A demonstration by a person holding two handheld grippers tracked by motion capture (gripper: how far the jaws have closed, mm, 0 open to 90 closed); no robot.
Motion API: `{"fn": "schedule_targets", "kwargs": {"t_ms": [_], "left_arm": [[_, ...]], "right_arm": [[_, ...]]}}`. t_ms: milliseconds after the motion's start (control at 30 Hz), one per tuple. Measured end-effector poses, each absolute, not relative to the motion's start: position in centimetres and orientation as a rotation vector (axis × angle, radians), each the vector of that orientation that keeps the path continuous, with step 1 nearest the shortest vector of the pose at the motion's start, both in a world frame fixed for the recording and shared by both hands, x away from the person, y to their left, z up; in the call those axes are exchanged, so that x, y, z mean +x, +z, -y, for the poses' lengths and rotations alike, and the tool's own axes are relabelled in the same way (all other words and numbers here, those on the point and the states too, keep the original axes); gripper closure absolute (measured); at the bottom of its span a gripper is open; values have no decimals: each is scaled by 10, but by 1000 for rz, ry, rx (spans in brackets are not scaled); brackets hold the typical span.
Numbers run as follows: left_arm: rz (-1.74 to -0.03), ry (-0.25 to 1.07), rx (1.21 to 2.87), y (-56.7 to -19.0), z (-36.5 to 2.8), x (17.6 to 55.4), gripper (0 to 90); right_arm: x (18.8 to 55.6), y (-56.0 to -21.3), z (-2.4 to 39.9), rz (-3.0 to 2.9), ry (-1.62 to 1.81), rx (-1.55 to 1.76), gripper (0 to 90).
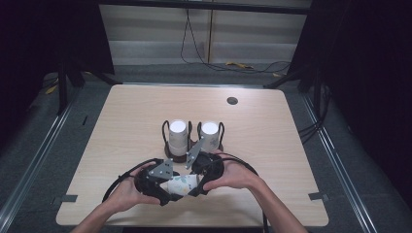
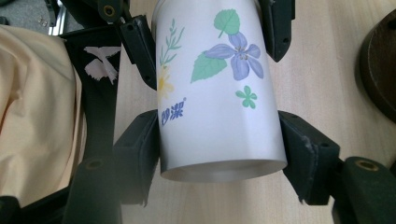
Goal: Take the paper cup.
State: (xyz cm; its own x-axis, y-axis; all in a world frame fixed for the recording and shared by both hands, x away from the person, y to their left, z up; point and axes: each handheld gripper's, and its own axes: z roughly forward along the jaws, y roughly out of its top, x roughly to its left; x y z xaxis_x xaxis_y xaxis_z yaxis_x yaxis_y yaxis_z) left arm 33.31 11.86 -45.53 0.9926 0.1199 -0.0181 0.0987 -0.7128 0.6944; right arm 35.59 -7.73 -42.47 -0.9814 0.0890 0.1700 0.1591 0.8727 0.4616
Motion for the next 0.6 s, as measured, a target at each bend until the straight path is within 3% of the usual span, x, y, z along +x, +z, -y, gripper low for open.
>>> {"fn": "schedule_targets", "kwargs": {"t_ms": [600], "left_arm": [[-181,23,2323,-454,-124,336,236]], "right_arm": [[357,-423,81,2899,-773,-192,372]]}}
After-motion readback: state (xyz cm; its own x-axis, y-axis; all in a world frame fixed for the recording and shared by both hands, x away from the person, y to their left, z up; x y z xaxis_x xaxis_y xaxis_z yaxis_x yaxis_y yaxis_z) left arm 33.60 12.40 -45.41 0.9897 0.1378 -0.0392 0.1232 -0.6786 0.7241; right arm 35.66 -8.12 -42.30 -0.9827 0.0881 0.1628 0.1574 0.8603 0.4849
